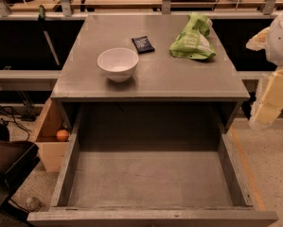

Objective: Place green rice chip bag into top drawer

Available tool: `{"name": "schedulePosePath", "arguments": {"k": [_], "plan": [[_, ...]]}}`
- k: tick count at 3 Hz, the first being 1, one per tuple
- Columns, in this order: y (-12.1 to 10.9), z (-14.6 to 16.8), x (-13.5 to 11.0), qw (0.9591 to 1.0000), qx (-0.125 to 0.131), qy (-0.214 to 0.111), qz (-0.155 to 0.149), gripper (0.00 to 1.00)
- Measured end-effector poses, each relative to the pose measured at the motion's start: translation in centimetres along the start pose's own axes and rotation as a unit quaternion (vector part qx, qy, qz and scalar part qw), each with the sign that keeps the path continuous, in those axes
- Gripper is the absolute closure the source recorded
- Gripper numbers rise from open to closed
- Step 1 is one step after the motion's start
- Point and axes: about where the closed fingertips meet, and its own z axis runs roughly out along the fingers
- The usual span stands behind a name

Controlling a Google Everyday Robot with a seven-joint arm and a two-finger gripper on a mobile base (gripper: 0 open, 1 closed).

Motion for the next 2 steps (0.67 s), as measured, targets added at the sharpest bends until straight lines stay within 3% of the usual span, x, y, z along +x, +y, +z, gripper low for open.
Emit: {"name": "schedulePosePath", "arguments": {"k": [1, 2], "plan": [[0.0, 0.0, 0.0, 1.0000, 0.000, 0.000, 0.000, 0.00], [-4.0, 0.0, -0.2, 0.9984, 0.034, -0.041, 0.020, 0.00]]}}
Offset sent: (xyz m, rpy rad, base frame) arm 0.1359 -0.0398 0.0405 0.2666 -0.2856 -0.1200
